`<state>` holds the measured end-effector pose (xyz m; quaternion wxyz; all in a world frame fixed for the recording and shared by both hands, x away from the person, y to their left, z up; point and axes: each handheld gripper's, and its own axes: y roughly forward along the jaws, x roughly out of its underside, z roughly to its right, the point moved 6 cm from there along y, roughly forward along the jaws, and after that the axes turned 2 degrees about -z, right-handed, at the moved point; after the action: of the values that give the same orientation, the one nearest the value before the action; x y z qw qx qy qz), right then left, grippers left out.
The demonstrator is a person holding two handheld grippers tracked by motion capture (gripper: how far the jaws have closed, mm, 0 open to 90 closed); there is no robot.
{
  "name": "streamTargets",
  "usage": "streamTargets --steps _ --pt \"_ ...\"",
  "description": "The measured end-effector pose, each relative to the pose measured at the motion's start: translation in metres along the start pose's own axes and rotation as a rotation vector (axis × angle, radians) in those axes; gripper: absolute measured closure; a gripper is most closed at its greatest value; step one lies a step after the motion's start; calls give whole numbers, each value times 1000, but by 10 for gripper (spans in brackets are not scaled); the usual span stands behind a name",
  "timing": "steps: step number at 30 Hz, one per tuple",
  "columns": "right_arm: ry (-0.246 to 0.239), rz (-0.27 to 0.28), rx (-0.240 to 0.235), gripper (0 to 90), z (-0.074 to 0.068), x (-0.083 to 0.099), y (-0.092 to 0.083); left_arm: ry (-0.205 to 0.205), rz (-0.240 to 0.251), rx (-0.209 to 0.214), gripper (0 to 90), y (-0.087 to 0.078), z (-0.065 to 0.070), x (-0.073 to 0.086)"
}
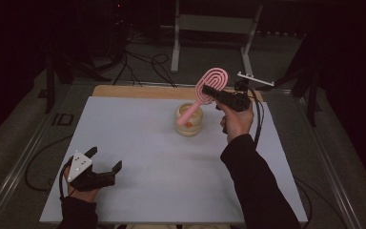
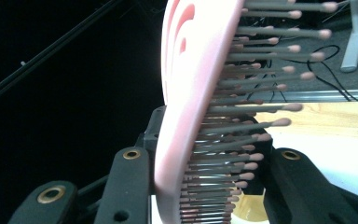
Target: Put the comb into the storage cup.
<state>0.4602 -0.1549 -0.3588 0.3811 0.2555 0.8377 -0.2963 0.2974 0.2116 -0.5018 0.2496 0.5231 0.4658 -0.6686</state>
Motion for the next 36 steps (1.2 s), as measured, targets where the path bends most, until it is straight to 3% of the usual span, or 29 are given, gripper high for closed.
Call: streamTargets --steps 36 --pt "20 36 81 636 24 -20 2 -3 1 1 3 0 0 0"
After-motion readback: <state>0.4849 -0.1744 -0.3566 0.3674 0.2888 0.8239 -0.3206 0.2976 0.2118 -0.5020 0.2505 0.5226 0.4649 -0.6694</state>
